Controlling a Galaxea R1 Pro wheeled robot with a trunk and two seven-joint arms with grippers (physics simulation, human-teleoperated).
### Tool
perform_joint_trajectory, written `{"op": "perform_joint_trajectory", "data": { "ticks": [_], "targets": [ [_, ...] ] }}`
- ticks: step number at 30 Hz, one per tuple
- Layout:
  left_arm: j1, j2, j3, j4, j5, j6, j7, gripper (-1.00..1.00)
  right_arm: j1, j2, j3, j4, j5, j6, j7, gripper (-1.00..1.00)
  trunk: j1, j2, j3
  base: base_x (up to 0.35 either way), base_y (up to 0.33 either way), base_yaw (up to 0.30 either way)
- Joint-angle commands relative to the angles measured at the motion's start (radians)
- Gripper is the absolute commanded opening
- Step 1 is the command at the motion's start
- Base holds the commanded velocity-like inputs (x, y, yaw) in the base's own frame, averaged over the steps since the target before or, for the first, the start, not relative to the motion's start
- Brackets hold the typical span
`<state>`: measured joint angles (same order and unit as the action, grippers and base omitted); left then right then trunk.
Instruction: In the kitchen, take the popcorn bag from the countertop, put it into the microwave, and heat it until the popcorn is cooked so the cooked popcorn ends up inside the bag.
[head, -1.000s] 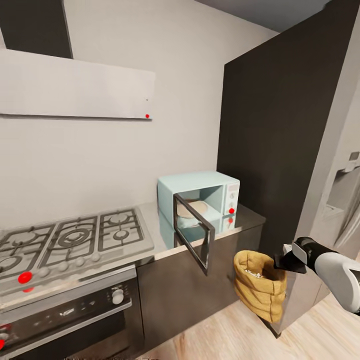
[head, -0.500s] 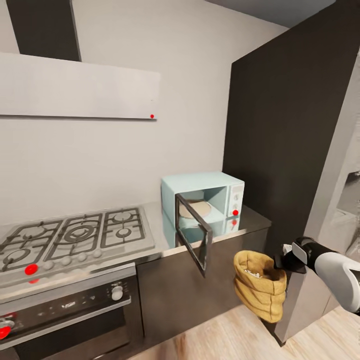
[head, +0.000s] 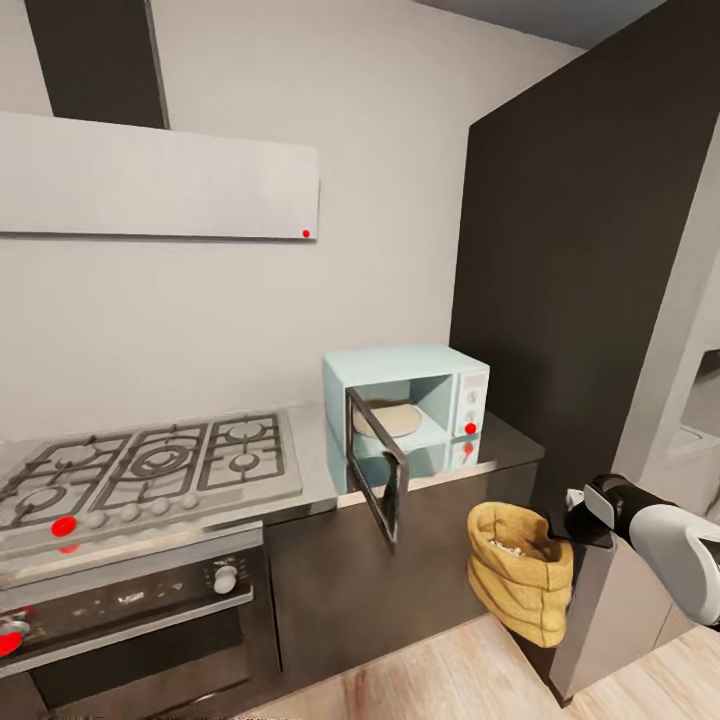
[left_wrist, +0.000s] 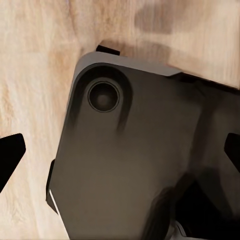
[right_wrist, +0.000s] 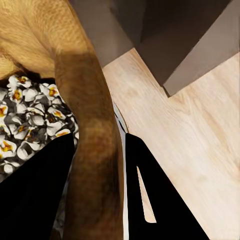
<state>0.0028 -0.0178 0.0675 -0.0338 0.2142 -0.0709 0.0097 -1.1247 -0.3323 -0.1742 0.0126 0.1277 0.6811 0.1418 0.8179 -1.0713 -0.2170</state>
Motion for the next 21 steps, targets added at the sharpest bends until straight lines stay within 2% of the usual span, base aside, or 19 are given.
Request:
{"op": "perform_joint_trajectory", "data": {
  "ticks": [1,5,9,18,21],
  "targets": [
    [0.0,0.0,0.007,-0.001,0.001,-0.001,0.001,1.0,-0.001,-0.001,-0.007,0.001,0.01,0.002,0.005,-1.0,0.0,-0.001,-0.001,0.0,-0.001,0.262],
    [0.0,0.0,0.007,-0.001,0.002,-0.001,0.001,1.0,-0.001,-0.001,-0.007,0.001,0.01,-0.001,0.005,-1.0,0.0,-0.001,0.001,-0.01,0.0,0.262],
    [0.0,0.0,0.008,-0.001,0.001,-0.001,0.001,1.0,-0.001,0.001,-0.007,0.001,0.01,-0.003,0.005,-1.0,0.0,-0.001,0.003,-0.268,0.0,0.262],
    [0.0,-0.001,0.008,-0.001,0.002,-0.001,0.001,1.0,-0.001,0.004,-0.007,0.001,0.011,0.0,0.005,-1.0,0.0,-0.001,0.003,-0.334,-0.006,0.024],
    [0.0,0.001,0.008,-0.001,0.002,-0.001,0.001,1.0,-0.001,0.003,-0.007,0.001,0.011,0.001,0.005,-1.0,0.0,-0.001,0.003,-0.136,-0.051,0.11]
  ]
}}
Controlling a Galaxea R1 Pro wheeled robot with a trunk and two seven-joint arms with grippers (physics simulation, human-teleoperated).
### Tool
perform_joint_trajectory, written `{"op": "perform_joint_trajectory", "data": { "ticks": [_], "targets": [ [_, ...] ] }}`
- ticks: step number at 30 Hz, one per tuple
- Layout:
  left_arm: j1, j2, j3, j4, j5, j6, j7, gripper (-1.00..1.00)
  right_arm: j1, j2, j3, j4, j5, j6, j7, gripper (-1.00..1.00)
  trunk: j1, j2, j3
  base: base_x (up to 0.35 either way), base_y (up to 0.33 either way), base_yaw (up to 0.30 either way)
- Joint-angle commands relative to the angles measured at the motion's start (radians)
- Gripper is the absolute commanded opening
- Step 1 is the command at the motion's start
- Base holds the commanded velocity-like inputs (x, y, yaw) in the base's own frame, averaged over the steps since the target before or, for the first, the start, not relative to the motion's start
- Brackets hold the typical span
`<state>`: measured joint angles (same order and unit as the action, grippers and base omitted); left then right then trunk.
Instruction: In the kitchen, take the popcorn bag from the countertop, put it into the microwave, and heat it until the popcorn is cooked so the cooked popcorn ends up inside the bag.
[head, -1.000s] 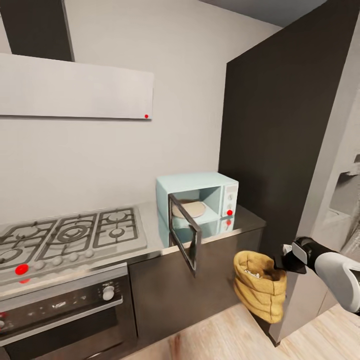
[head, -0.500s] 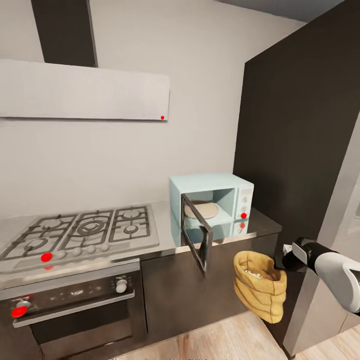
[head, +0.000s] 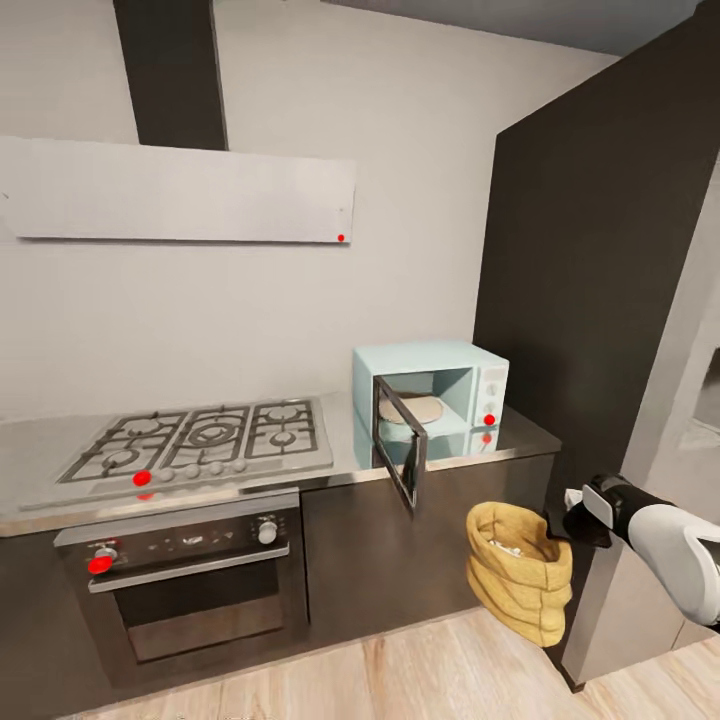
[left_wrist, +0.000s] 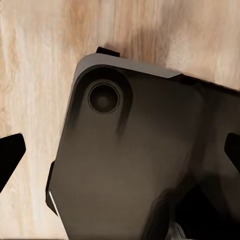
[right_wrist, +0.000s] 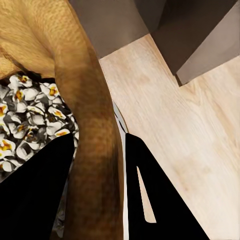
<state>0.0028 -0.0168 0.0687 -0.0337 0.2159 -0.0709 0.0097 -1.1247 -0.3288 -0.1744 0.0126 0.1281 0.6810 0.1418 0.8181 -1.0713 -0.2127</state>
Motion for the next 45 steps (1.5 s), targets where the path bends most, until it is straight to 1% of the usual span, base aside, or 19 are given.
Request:
{"op": "perform_joint_trajectory", "data": {
  "ticks": [1,11,25,30,40,45],
  "targets": [
    [0.0,-0.001,0.006,-0.002,0.0,-0.001,0.001,1.0,-0.001,-0.002,-0.007,0.001,0.01,0.002,0.005,-1.0,0.0,-0.001,-0.001,-0.028,-0.011,0.23],
    [0.0,-0.002,0.006,-0.002,0.0,-0.001,0.001,1.0,-0.001,-0.004,-0.007,0.001,0.01,0.002,0.005,-1.0,0.0,-0.001,-0.001,0.001,-0.002,0.259],
    [0.0,-0.002,0.006,-0.002,0.001,-0.001,0.001,1.0,-0.001,-0.003,-0.005,0.001,0.013,0.003,0.007,-1.0,0.0,-0.001,-0.001,0.225,-0.157,0.011],
    [0.0,-0.003,0.006,-0.002,0.0,-0.001,0.001,1.0,-0.001,-0.003,-0.005,0.001,0.013,0.003,0.007,-1.0,0.0,-0.001,-0.001,0.021,-0.049,0.0],
    [0.0,-0.002,0.006,-0.002,0.0,-0.001,0.001,1.0,-0.001,-0.004,-0.005,0.001,0.018,0.003,0.007,-1.0,0.0,-0.001,-0.001,0.0,-0.265,0.001],
    [0.0,-0.001,0.006,-0.002,0.0,-0.002,0.001,1.0,-0.001,-0.003,-0.005,0.001,0.018,0.004,0.007,-1.0,0.0,-0.001,-0.001,0.0,-0.154,0.196]
  ]
}}
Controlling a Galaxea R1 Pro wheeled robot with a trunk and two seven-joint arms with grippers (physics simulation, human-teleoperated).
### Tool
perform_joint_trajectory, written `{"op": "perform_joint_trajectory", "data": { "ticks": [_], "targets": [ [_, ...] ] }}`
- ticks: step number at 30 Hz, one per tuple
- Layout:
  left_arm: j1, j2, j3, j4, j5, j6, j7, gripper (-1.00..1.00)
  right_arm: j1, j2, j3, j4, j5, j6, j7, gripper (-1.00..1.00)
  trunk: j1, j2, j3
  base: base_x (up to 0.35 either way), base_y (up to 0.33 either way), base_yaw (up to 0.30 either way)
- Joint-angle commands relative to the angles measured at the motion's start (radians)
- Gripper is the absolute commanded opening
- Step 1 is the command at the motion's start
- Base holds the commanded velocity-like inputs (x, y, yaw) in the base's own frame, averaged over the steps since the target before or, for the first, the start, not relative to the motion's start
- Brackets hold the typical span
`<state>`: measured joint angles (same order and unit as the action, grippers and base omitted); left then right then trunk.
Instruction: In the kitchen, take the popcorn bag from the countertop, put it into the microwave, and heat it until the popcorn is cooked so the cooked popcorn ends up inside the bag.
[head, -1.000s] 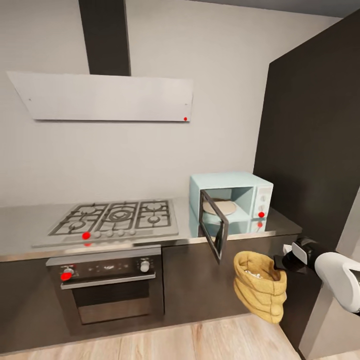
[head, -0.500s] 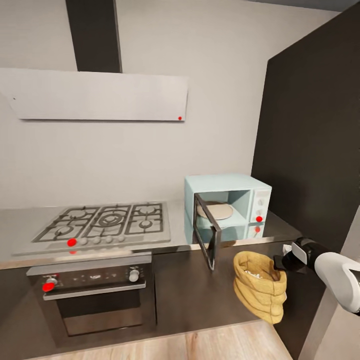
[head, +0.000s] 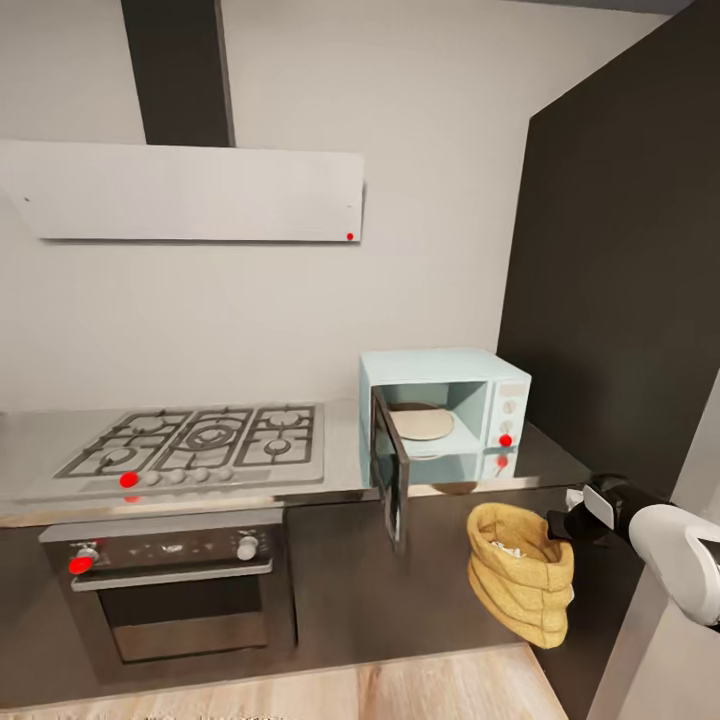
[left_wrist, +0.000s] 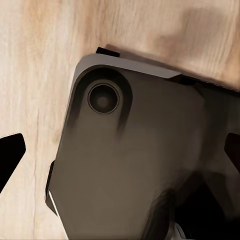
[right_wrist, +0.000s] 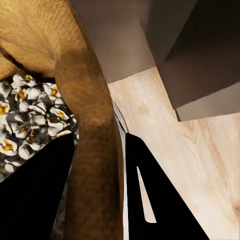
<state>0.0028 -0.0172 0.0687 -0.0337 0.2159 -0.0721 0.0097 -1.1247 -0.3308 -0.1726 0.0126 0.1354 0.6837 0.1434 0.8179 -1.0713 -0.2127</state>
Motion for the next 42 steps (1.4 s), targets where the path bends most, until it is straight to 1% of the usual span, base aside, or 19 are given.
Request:
{"op": "perform_joint_trajectory", "data": {
  "ticks": [1,6,10,21,25,30,42],
  "targets": [
    [0.0,0.0,0.006,-0.002,0.0,-0.001,0.001,1.0,-0.001,-0.001,-0.007,0.001,0.01,0.002,0.005,-1.0,0.0,-0.001,-0.001,0.0,-0.016,0.262],
    [0.0,0.0,0.007,-0.002,0.0,-0.002,0.001,1.0,-0.001,-0.001,-0.007,0.001,0.01,0.001,0.005,-1.0,0.0,-0.001,-0.001,-0.001,-0.003,0.266],
    [0.0,-0.001,0.008,-0.002,0.0,-0.002,0.001,1.0,-0.001,-0.001,-0.007,0.001,0.01,0.0,0.005,-1.0,0.0,-0.001,-0.001,-0.213,-0.054,0.255],
    [0.0,-0.001,0.008,-0.002,0.0,-0.002,0.001,1.0,-0.001,0.001,-0.007,0.001,0.01,0.0,0.005,-1.0,0.0,-0.001,-0.001,-0.305,-0.011,0.017],
    [0.0,-0.001,0.008,-0.002,0.0,-0.002,0.001,1.0,-0.001,0.003,-0.007,0.001,0.012,0.001,0.005,-1.0,0.0,-0.001,-0.001,-0.035,0.0,0.13],
    [0.0,-0.001,0.008,-0.002,0.0,-0.002,0.001,1.0,-0.001,0.0,-0.008,0.001,0.012,0.002,0.005,-1.0,0.0,-0.001,-0.001,-0.002,0.0,0.227],
    [0.0,-0.001,0.008,-0.002,0.0,-0.002,0.001,1.0,-0.001,-0.001,-0.006,0.001,0.011,0.009,0.007,-1.0,0.0,-0.001,-0.001,0.0,0.0,0.014]
  ]
}}
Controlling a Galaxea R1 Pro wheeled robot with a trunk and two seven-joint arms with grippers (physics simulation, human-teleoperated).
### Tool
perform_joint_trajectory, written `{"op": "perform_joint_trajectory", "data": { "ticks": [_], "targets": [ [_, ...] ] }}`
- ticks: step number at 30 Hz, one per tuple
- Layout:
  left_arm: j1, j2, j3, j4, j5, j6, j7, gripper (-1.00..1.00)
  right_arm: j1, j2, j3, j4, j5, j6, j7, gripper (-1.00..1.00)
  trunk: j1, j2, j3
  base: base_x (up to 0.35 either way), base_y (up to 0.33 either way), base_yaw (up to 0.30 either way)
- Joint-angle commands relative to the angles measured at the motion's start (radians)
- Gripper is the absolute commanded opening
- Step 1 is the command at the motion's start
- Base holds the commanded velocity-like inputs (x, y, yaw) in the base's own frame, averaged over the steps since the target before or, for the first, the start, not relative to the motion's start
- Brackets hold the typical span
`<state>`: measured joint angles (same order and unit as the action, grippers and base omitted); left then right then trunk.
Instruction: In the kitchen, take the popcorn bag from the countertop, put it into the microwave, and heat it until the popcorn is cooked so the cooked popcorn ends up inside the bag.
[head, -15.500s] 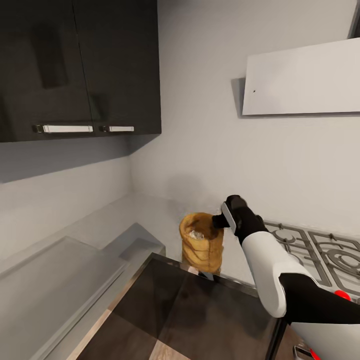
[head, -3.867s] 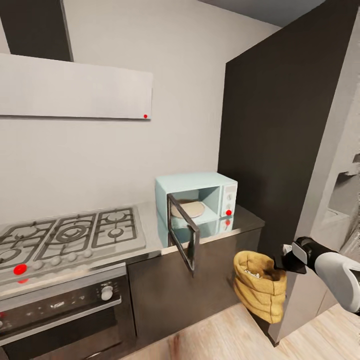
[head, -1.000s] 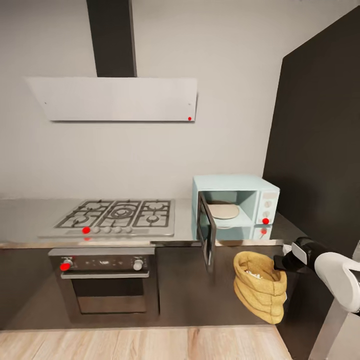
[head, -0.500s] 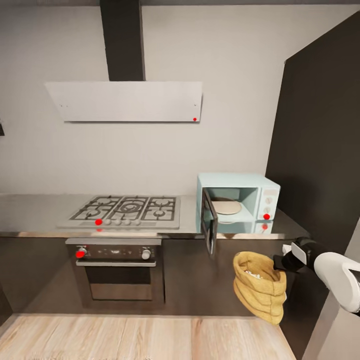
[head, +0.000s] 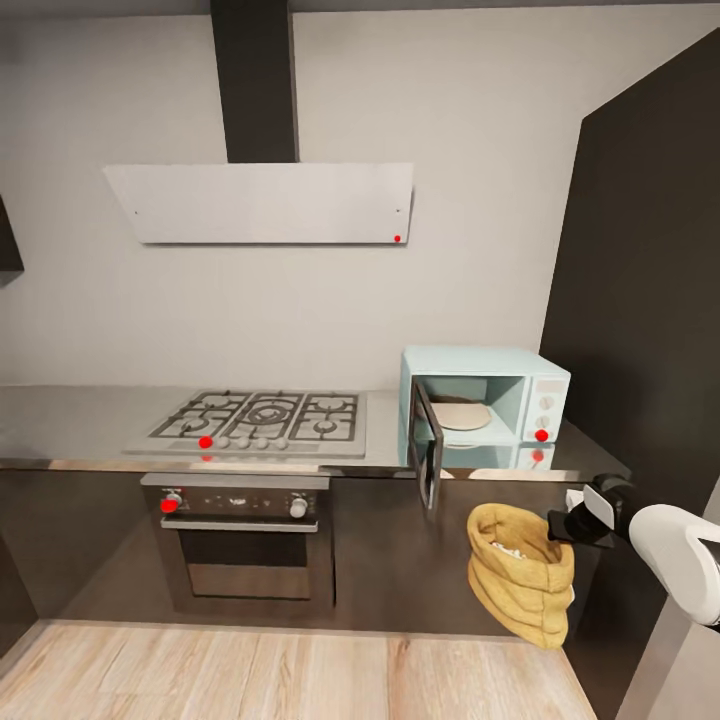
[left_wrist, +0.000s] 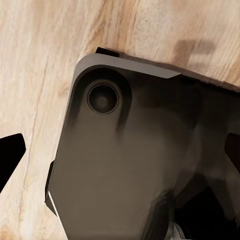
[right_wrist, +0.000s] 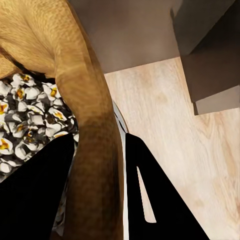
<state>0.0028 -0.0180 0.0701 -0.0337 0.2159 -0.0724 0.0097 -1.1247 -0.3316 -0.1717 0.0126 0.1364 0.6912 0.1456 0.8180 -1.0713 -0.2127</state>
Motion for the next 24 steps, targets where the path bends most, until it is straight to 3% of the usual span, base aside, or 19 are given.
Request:
{"op": "perform_joint_trajectory", "data": {
  "ticks": [1,4,6,8,10,12,18,24],
  "targets": [
    [0.0,0.0,0.007,-0.002,0.0,-0.001,0.001,1.0,-0.001,-0.001,-0.007,0.001,0.01,0.002,0.006,-1.0,0.0,-0.001,-0.001,0.0,0.0,0.0],
    [0.0,0.0,0.007,-0.002,0.0,-0.001,0.001,1.0,-0.001,0.0,-0.01,0.001,0.007,0.012,0.009,-1.0,0.0,-0.001,-0.001,0.0,0.0,0.0],
    [0.0,0.0,0.007,-0.002,0.0,-0.001,0.001,1.0,-0.001,-0.001,-0.017,-0.006,0.0,0.096,0.013,-1.0,0.0,-0.001,-0.001,0.0,0.0,0.0],
    [0.0,0.0,0.007,-0.002,0.0,-0.001,0.001,1.0,-0.001,0.0,-0.017,-0.119,-0.001,0.25,0.015,-1.0,0.0,-0.001,-0.001,0.0,0.0,0.0],
    [0.0,0.0,0.007,-0.002,0.0,-0.001,0.001,1.0,-0.001,-0.001,-0.017,-0.301,-0.002,0.356,0.014,-1.0,0.0,-0.001,-0.001,0.0,0.0,0.0],
    [0.0,0.0,0.007,-0.002,-0.001,-0.002,0.001,1.0,-0.001,-0.001,-0.019,-0.385,-0.003,0.356,0.014,-1.0,0.0,-0.001,-0.001,0.0,0.0,0.0],
    [0.0,-0.001,0.007,-0.002,-0.001,-0.003,0.001,1.0,-0.001,-0.001,-0.021,-0.457,-0.003,0.356,0.014,-1.0,0.0,-0.001,-0.001,0.0,0.0,0.0],
    [0.0,-0.002,0.007,-0.002,-0.001,-0.003,0.001,1.0,-0.001,0.0,-0.021,-0.624,-0.003,0.356,0.014,-1.0,0.0,-0.001,-0.001,0.0,0.0,0.0]
  ]
}}
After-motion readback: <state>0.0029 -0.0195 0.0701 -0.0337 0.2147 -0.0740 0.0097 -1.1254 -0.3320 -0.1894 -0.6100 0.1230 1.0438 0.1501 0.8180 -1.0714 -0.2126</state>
